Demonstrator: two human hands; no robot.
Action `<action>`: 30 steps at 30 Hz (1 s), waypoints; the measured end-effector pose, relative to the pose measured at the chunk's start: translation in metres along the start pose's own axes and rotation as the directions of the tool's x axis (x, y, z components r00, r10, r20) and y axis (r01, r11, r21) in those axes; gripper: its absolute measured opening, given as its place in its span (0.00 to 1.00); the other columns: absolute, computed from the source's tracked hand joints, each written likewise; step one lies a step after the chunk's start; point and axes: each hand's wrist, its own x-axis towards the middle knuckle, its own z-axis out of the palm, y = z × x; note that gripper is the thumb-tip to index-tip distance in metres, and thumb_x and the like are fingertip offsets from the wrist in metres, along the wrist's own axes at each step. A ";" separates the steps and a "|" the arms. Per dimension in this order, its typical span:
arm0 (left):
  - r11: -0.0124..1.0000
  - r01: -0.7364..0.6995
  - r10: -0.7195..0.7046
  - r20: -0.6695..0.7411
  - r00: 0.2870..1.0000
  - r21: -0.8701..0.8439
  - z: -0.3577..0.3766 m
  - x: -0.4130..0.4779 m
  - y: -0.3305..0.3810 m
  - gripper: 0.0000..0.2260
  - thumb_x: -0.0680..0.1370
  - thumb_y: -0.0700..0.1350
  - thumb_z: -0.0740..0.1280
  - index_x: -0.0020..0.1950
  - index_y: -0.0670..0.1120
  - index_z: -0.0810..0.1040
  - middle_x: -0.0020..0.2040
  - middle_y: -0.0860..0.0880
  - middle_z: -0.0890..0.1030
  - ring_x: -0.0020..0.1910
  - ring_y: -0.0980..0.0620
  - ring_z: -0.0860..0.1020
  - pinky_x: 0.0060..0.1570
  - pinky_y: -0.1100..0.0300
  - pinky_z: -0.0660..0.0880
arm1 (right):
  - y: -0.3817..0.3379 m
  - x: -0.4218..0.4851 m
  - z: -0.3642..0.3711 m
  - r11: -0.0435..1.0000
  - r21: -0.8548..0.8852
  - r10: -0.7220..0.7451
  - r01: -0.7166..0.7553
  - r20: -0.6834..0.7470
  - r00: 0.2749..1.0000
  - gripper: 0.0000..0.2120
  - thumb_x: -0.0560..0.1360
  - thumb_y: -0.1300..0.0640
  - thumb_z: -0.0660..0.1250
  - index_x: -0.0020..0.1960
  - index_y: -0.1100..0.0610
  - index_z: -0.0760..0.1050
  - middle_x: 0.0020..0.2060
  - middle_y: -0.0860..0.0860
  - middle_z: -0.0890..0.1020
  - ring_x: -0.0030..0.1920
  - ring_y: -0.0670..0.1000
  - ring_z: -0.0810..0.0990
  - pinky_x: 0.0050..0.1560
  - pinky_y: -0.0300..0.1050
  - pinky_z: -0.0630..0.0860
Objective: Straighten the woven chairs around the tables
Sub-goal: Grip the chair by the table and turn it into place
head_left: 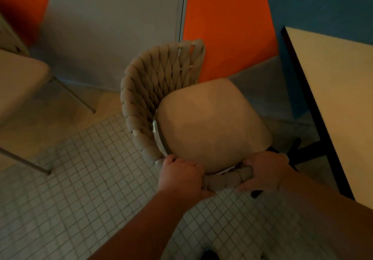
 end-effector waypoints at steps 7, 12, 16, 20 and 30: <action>0.995 -0.075 0.079 -0.066 0.995 0.071 0.008 0.006 -0.021 0.27 0.71 0.75 0.60 0.57 0.58 0.78 0.51 0.60 0.80 0.55 0.53 0.77 0.57 0.51 0.62 | -0.008 0.005 0.005 1.000 -0.017 0.005 -0.006 -0.044 0.999 0.53 0.45 0.08 0.52 0.51 0.43 0.82 0.49 0.42 0.83 0.53 0.46 0.80 0.56 0.49 0.79; 0.984 -0.085 0.087 -0.006 0.996 0.156 -0.007 0.010 -0.055 0.31 0.67 0.79 0.56 0.55 0.59 0.78 0.48 0.60 0.80 0.52 0.53 0.77 0.58 0.50 0.65 | -0.037 0.009 0.008 0.999 0.040 0.026 -0.023 -0.084 0.996 0.51 0.45 0.08 0.52 0.47 0.45 0.81 0.43 0.43 0.82 0.48 0.44 0.81 0.51 0.47 0.79; 0.973 -0.110 0.110 0.012 0.994 0.202 -0.018 0.016 -0.083 0.31 0.66 0.80 0.56 0.56 0.61 0.78 0.48 0.60 0.80 0.52 0.55 0.77 0.58 0.51 0.66 | -0.069 0.011 -0.004 0.997 0.025 0.080 -0.079 -0.036 0.996 0.44 0.48 0.11 0.56 0.44 0.46 0.76 0.40 0.44 0.79 0.45 0.47 0.79 0.47 0.47 0.80; 0.973 -0.111 0.111 0.013 0.994 0.200 -0.030 0.020 -0.106 0.29 0.64 0.80 0.58 0.55 0.64 0.77 0.48 0.63 0.79 0.53 0.58 0.76 0.62 0.52 0.64 | -0.095 0.013 -0.011 0.990 0.073 0.124 -0.119 -0.071 0.990 0.37 0.54 0.15 0.64 0.39 0.48 0.73 0.37 0.44 0.78 0.42 0.46 0.78 0.43 0.46 0.79; 0.964 -0.078 0.081 0.000 0.997 0.255 -0.059 0.036 -0.138 0.30 0.62 0.80 0.60 0.57 0.66 0.76 0.53 0.64 0.78 0.63 0.58 0.72 0.67 0.49 0.52 | -0.123 0.035 -0.016 0.976 0.170 0.164 -0.134 -0.178 0.970 0.40 0.53 0.14 0.63 0.38 0.50 0.75 0.35 0.47 0.79 0.38 0.47 0.78 0.40 0.49 0.79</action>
